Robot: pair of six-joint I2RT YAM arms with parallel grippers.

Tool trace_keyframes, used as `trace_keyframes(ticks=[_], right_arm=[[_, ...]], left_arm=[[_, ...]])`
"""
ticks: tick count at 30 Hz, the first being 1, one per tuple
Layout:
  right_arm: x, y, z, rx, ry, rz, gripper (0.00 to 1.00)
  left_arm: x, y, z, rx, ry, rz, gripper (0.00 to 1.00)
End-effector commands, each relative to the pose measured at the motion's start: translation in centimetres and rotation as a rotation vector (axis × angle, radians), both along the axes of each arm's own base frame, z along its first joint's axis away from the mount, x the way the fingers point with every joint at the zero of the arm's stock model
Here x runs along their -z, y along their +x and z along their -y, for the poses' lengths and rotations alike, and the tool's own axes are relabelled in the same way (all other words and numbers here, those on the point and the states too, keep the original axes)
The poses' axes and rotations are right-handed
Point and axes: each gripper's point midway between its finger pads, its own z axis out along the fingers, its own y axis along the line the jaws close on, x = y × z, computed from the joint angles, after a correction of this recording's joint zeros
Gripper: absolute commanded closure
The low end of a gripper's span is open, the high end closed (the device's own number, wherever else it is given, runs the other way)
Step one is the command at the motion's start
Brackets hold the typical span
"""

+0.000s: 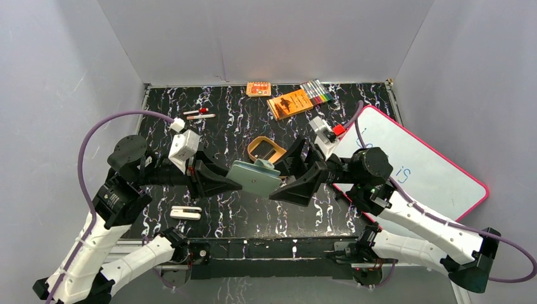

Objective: Put the credit cards into the card holder
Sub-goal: Turn over the card holder.

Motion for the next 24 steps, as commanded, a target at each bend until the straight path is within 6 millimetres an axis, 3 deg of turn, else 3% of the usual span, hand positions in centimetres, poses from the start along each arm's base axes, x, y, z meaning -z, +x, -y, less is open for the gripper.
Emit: trace_keyframes(ticks=[1,7,9,12,13,15,16,22,24], right_arm=[[-1.6,0.5,-0.2,0.015,0.073,0.000,0.28],[-1.0,0.8,-0.8,0.011,0.039,-0.025,0.40],[-0.9,1.0,-0.8,0.018,0.034,-0.033,0.50],[-0.9,1.0,-0.9,0.015,0.032,-0.036,0.73],[-0.9,1.1,-0.9,0.018,0.035,-0.035,0.80],[-1.1,1.2,-0.8,0.036,0.053,-0.029,0.94],[-1.4,1.3,-0.6,0.046,0.069,-0.026,0.99],[-3.4,2.5,0.4,0.145,0.219,-0.003,1.00],[-4.0,3.1,1.0,0.187,0.285,-0.009,1.00]], left_arm=[[-1.6,-0.7,-0.2,0.027,-0.048,0.049,1.00],[-1.4,-0.4,-0.1,0.011,-0.047,0.049,1.00],[-1.3,-0.2,-0.1,0.004,-0.046,0.048,1.00],[-1.2,0.1,-0.1,-0.014,-0.044,0.043,1.00],[-1.1,0.2,-0.1,-0.025,-0.047,0.037,0.94],[-1.1,0.5,-0.1,-0.047,-0.059,0.021,0.68],[-1.3,0.4,-0.2,-0.055,-0.078,0.018,0.59],[-1.5,1.3,-0.1,-0.112,-0.220,-0.064,0.16],[-1.9,1.7,-0.1,-0.135,-0.288,-0.106,0.14]])
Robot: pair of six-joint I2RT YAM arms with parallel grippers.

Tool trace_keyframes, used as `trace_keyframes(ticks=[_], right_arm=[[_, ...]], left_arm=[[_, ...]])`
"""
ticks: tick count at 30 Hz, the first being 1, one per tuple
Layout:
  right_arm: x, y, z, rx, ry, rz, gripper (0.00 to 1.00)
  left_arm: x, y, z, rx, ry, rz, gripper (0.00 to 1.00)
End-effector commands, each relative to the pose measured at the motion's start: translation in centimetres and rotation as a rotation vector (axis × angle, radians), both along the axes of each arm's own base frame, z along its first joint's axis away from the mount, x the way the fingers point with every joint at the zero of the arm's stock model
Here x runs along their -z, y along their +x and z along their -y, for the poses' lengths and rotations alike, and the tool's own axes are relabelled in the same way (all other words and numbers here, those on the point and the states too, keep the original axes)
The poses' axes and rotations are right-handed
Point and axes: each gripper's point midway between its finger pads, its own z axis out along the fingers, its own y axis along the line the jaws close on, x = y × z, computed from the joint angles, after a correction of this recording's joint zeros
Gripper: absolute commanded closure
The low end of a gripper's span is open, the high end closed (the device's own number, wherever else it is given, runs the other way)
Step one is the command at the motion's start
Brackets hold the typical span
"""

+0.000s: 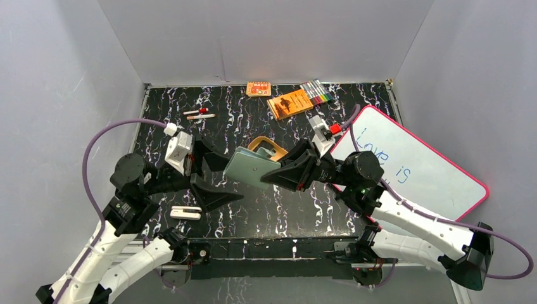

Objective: Put the credit cards into the card holder
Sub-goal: Turn over the card holder.

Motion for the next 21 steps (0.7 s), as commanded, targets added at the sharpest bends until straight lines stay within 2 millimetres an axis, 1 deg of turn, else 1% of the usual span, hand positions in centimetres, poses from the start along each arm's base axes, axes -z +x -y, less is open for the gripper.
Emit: trace_keyframes(ticks=[1,2,3,5,7,11,17,21], right_arm=[[-5.2,1.0,2.7,0.132,0.270,0.049,1.00],[-5.4,1.3,2.9,0.149,0.294,0.044,1.00],[-5.5,1.6,3.0,0.166,0.315,0.038,1.00],[-5.8,2.1,3.0,0.186,0.343,0.024,1.00],[-6.0,2.7,3.1,0.212,0.369,0.004,1.00],[-6.2,3.9,3.2,0.262,0.401,-0.029,1.00],[-5.5,5.2,2.8,0.309,0.408,-0.075,1.00],[-5.1,5.6,2.3,0.314,0.406,-0.098,1.00]], left_arm=[[-3.0,1.0,-0.1,-0.058,-0.216,-0.051,0.14],[-3.5,1.2,-0.3,-0.068,-0.274,-0.067,0.14],[-3.2,1.9,-0.3,-0.094,-0.321,-0.096,0.14],[-3.9,2.8,-0.7,-0.124,-0.419,-0.133,0.13],[-4.2,3.8,-0.9,-0.151,-0.482,-0.172,0.13],[-4.6,5.4,-0.3,-0.159,-0.538,-0.225,0.15],[-6.0,6.3,0.0,-0.131,-0.632,-0.255,0.18],[-6.2,7.0,0.1,-0.149,-0.649,-0.253,0.22]])
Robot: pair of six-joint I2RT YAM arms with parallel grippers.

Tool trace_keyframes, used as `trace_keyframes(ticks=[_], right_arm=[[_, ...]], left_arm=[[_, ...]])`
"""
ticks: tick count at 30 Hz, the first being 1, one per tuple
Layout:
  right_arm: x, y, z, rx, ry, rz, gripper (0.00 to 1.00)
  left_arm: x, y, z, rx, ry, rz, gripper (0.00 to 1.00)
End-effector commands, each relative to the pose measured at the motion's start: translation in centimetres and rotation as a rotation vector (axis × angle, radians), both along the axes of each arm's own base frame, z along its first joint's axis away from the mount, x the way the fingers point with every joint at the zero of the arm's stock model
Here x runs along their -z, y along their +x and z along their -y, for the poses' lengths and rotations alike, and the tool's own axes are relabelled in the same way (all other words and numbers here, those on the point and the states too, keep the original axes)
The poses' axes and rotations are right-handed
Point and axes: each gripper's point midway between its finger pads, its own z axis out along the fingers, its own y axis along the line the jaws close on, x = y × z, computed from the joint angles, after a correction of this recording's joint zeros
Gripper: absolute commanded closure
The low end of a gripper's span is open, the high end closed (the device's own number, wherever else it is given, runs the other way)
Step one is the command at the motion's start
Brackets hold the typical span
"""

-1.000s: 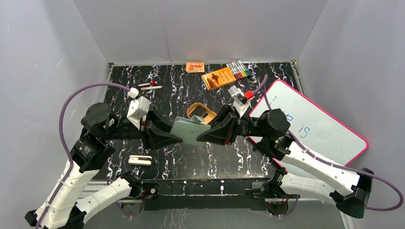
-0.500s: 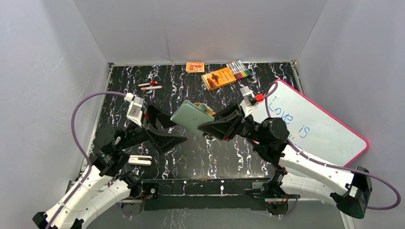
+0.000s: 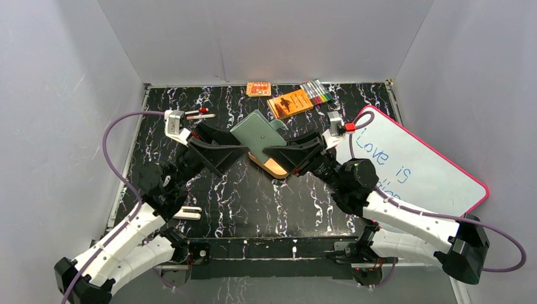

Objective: Put the credit cards into the card holder
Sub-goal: Turn over the card holder.

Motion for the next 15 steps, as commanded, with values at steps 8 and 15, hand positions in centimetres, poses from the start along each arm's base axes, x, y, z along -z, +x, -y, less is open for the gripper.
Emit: trace_keyframes(ticks=[8,15], right_arm=[[-2.1,0.8,0.8,0.025,0.133,-0.027,1.00],[-2.0,0.9,0.5,0.025,0.127,-0.026,1.00]], left_arm=[[-2.6,-0.4,0.1,0.035,-0.085,0.080,0.48],[-1.9,-0.3,0.4,0.043,-0.068,0.073,0.77]])
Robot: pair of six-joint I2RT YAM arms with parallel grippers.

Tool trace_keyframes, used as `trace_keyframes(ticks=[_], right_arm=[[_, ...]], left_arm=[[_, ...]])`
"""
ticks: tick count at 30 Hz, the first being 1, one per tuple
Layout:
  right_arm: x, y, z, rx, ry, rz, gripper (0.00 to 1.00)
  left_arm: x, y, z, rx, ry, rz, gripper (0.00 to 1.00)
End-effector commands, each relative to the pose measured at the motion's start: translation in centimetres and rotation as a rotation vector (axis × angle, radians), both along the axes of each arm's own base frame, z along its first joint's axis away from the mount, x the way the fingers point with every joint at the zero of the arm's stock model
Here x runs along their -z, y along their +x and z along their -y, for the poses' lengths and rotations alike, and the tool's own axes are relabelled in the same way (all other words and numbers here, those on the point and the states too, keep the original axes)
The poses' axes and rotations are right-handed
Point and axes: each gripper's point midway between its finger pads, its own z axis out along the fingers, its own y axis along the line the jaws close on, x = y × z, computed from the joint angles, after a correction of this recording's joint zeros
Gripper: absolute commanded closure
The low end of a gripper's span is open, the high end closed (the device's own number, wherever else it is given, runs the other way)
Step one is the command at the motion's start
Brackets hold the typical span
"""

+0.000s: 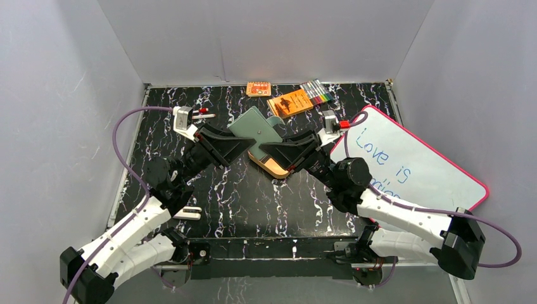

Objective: Put the credit cards into the card holder
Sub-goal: Turn over the card holder.

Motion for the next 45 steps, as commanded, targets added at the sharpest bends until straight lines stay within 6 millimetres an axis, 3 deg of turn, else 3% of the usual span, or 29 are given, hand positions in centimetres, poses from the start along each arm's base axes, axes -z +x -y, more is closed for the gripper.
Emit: trace_keyframes(ticks=[1,4,6,7,10,16,21,26,29,32,38,45], right_arm=[[-3.1,-0.8,1.6,0.009,0.116,0.057,1.00],[-2.8,-0.9,1.5,0.003,0.098,0.055,1.00],[-2.6,-1.1,1.2,-0.009,0.073,0.048,1.00],[-2.4,-1.1,1.0,-0.012,0.050,0.047,0.95],[-1.6,-0.9,0.6,-0.003,-0.050,0.022,0.48],[1.4,-0.6,2.4,0.104,-0.359,-0.014,0.02],[4.5,1.0,6.4,0.288,-0.542,-0.112,0.01],[3.6,1.2,10.5,0.422,-0.519,-0.079,0.01],[4.3,1.2,9.5,0.393,-0.637,-0.056,0.02],[6.0,1.7,7.2,0.336,-0.768,-0.070,0.06],[6.6,2.0,4.0,0.252,-0.777,-0.014,0.14],[7.0,1.5,2.9,0.154,-0.749,0.031,0.43]], left_arm=[[-2.1,-1.4,-0.8,0.005,-0.049,0.098,0.83],[-2.1,-1.3,-0.9,-0.006,-0.048,0.104,1.00],[-1.9,-1.1,-1.1,-0.027,-0.054,0.102,1.00],[-1.8,-0.9,-1.3,-0.042,-0.057,0.092,1.00],[-1.1,-0.2,-2.0,-0.101,-0.047,0.046,1.00],[2.8,2.6,-3.2,-0.284,0.149,-0.141,1.00],[6.7,3.2,-3.4,-0.320,0.302,-0.230,1.00],[10.0,3.0,-3.6,-0.322,0.394,-0.290,1.00],[11.1,2.9,-3.5,-0.315,0.436,-0.292,1.00],[11.9,2.5,-3.3,-0.293,0.480,-0.278,1.00],[12.5,1.2,-3.1,-0.242,0.526,-0.222,1.00],[11.7,-1.9,-3.0,-0.128,0.496,-0.098,1.00]])
